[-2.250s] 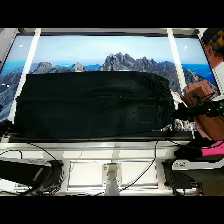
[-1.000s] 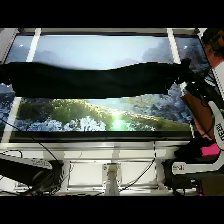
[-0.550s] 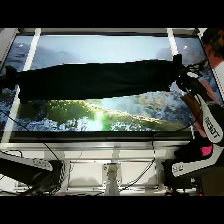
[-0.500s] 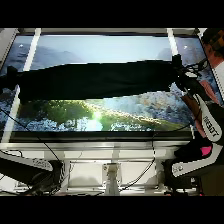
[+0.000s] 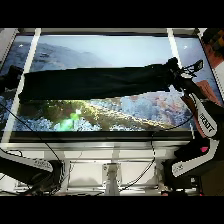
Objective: Fold the clothes and pants, and hang the long-sleeved shirts on hangers.
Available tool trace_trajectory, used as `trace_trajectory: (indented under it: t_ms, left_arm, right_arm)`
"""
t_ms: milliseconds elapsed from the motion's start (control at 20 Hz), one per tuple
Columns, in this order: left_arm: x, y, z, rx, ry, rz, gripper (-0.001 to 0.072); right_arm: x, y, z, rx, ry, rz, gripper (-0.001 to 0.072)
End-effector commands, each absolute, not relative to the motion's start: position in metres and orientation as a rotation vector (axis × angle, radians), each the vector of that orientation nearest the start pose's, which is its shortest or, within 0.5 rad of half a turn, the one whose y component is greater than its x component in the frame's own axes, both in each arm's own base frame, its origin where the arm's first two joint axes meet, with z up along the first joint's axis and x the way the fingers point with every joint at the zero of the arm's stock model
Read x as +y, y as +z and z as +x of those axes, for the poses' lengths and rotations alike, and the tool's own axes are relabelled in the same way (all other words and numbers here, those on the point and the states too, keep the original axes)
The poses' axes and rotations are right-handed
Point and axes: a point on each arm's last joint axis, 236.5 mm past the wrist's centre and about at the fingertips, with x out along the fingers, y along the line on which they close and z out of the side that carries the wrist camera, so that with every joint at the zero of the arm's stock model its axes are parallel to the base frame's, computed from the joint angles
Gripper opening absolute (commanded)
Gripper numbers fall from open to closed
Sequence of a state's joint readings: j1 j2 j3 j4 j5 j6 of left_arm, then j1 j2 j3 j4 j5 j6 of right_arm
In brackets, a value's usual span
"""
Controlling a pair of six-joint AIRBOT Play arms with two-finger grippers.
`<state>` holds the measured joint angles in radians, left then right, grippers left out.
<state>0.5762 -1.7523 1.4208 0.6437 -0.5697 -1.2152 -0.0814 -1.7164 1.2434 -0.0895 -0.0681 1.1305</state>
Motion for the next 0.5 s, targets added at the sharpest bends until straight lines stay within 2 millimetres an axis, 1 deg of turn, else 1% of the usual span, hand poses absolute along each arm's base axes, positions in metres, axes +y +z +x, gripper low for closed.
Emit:
trace_trajectory:
  t_ms: [0, 100, 200, 300, 400, 450]
  left_arm:
    - [0.233, -0.004, 0.544, 0.577, 0.271, -0.78, 0.071]
    - [0.233, -0.002, 0.544, 0.576, 0.268, -0.776, 0.071]
    - [0.226, 0.001, 0.541, 0.598, 0.239, -0.785, 0.0708]
    - [0.224, 0.009, 0.534, 0.61, 0.213, -0.77, 0.0698]
    - [0.23, 0.021, 0.522, 0.632, 0.203, -0.679, 0.0698]
    - [0.236, 0.026, 0.512, 0.658, 0.217, -0.612, 0.0627]
  right_arm:
    - [-0.057, -0.006, 0.604, 0.373, -0.336, 0.994, 0.0537]
    - [-0.051, -0.004, 0.605, 0.386, -0.307, 0.97, 0.0537]
    - [-0.047, 0.001, 0.605, 0.393, -0.279, 0.941, 0.0533]
    - [-0.044, 0.014, 0.605, 0.391, -0.239, 0.846, 0.0533]
    - [-0.039, 0.034, 0.603, 0.39, -0.175, 0.687, 0.0533]
    - [-0.035, 0.044, 0.601, 0.391, -0.141, 0.611, 0.0533]
